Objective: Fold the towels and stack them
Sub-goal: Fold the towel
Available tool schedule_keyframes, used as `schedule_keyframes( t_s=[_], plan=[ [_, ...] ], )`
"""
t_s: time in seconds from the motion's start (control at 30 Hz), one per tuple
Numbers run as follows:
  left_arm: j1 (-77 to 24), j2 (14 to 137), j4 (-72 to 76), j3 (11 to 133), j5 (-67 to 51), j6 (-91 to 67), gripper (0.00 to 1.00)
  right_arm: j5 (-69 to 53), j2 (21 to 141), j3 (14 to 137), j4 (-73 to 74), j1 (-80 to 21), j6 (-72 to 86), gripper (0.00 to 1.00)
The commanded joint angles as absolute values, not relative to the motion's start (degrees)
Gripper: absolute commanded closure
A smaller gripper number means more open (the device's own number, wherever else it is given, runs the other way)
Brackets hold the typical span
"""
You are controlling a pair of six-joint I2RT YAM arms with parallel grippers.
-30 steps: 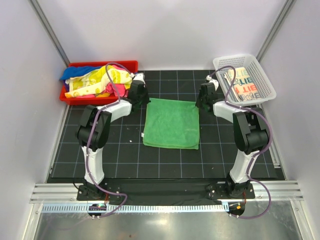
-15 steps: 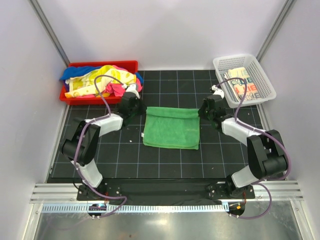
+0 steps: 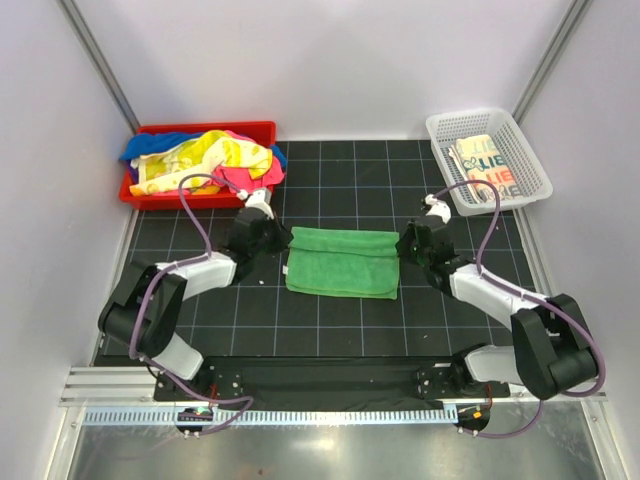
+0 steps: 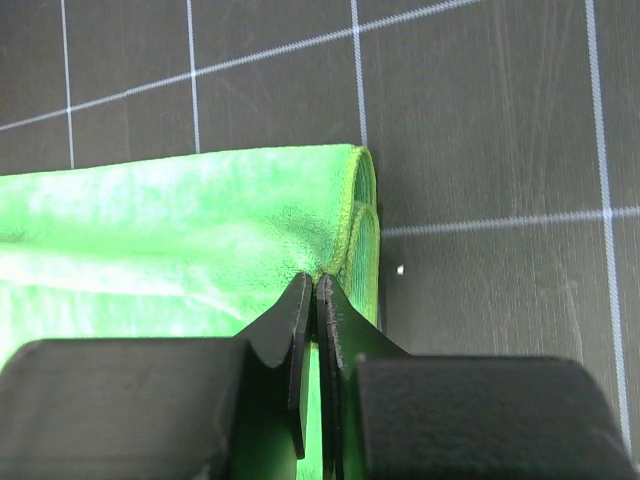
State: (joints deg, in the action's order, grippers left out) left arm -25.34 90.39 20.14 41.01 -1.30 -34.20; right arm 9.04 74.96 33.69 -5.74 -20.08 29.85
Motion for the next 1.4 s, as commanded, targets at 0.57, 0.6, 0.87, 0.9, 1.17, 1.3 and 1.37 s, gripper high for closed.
schedule_keyframes(
  t_s=[0.57,0.6,0.87,0.9,1.17,1.3,1.37],
  plan=[
    [-27.42,78.93,22.68,31.29,-0.44,-37.97,1.0,12.13,62.14,25.85,-1.67,-23.55,34.54,0.99],
    [-27.51,78.84,22.41,31.03,-0.53,-38.14,1.0,12.48,61.96,25.67,-1.58,-24.16,34.72,0.99],
    [-27.6,77.08,20.22,30.23,0.78,-38.76,1.0,13.36,59.94,24.35,-0.35,-26.28,35.51,0.99],
    [-27.6,76.99,19.95,30.23,0.53,-38.76,1.0,13.45,59.59,24.26,-0.35,-26.45,35.68,0.99],
    [-27.77,76.03,18.99,29.36,0.18,-39.72,1.0,13.97,56.6,22.68,2.64,-26.72,36.39,0.99],
    [-27.86,76.03,18.81,29.09,-1.49,-40.25,1.0,13.45,55.64,22.59,3.51,-26.81,36.91,0.99],
    [-27.86,75.94,18.63,28.83,-1.32,-40.43,1.0,13.45,55.37,22.33,3.87,-26.81,37.26,0.99]
  ],
)
